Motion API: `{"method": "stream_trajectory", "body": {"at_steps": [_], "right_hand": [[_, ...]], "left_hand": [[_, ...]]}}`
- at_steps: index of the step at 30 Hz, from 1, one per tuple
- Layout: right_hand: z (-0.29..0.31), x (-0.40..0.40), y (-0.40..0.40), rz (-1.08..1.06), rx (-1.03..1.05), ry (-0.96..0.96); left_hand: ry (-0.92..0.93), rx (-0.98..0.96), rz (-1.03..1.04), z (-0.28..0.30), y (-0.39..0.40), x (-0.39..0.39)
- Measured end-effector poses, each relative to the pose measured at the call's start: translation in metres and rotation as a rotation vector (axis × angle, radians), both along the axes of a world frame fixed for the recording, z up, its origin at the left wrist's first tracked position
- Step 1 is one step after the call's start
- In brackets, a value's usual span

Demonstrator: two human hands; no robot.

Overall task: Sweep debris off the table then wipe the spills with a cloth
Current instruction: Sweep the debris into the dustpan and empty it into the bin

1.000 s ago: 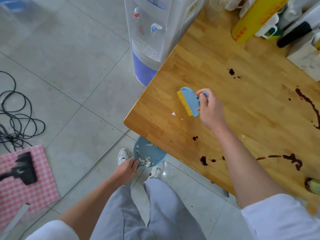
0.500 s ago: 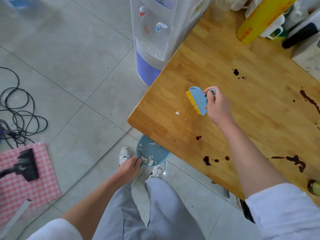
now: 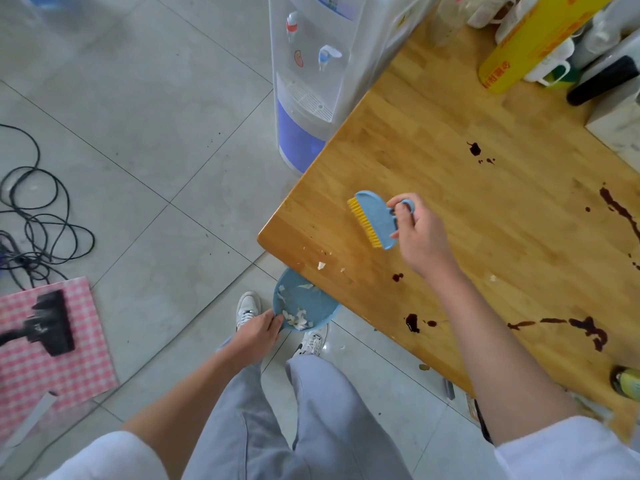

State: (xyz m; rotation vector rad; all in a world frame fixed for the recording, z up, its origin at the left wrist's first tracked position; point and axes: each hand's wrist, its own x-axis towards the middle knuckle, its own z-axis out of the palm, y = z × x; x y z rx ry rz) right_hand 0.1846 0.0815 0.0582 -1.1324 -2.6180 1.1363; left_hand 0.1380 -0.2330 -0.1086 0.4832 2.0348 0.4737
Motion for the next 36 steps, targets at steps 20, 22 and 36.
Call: {"method": "stream_trajectory", "body": {"at_steps": [20, 22, 36], "right_hand": [[-0.013, -0.010, -0.052, 0.158, -0.047, 0.084], [-0.019, -0.017, -0.060, 0.206, -0.047, 0.080], [-0.020, -0.014, -0.074, 0.393, -0.016, -0.004]], "left_hand": [[0.338, 0.137, -0.337, -0.005, -0.005, -0.003], [0.303, 0.092, -0.349, -0.006, -0.004, -0.002], [-0.137, -0.022, 0.034, 0.018, -0.007, -0.009]]}}
